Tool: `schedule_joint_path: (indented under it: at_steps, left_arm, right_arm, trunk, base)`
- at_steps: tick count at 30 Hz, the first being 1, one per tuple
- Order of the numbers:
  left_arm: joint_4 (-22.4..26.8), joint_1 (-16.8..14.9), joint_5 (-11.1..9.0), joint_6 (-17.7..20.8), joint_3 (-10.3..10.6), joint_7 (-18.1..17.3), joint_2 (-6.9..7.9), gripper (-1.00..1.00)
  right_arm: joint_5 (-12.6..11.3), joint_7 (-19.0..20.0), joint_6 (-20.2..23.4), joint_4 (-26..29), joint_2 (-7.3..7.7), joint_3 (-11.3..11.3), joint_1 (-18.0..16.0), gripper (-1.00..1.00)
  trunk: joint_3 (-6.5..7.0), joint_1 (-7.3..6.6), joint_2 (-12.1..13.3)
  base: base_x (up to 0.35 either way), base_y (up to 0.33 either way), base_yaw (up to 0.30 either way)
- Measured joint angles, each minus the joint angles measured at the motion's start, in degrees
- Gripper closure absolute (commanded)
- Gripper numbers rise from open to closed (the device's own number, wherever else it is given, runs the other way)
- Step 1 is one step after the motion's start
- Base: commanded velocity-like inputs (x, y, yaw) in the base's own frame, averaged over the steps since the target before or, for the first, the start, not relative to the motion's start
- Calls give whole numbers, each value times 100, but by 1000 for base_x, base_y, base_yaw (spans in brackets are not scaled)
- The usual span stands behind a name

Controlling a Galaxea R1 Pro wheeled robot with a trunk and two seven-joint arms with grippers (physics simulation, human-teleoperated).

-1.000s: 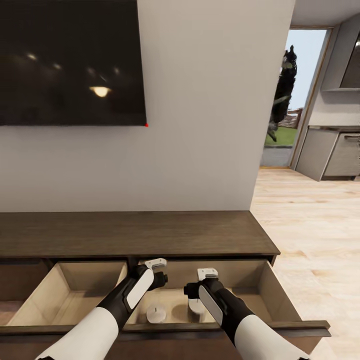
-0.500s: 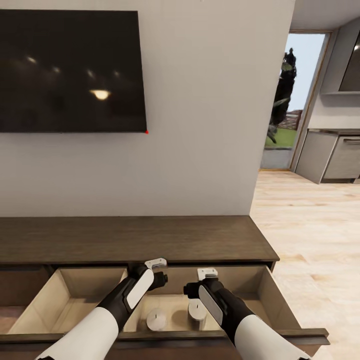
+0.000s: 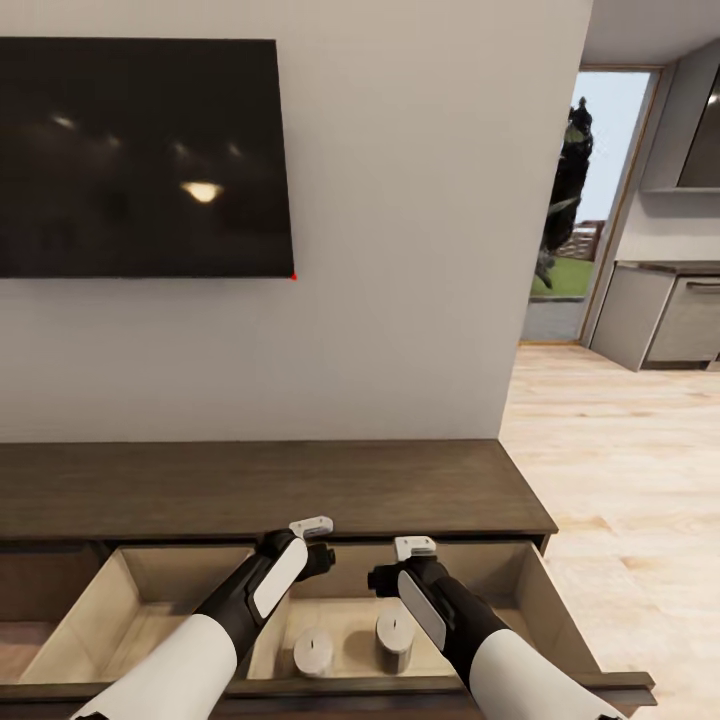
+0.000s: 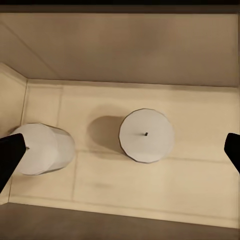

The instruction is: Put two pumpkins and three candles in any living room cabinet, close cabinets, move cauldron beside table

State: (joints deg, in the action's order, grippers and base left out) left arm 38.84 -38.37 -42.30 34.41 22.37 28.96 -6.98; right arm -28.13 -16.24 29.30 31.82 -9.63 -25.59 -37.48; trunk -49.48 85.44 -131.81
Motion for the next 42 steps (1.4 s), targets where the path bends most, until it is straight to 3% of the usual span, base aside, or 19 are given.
schedule_joint_path:
  at_steps: [42]
  left_arm:
    - [-5,0,1,8,9,0,14,-100]
  right_arm:
    - [0,6,18,17,-10,0,0,-100]
  trunk:
    - [754,-923,1685]
  base:
    - [0,0,0]
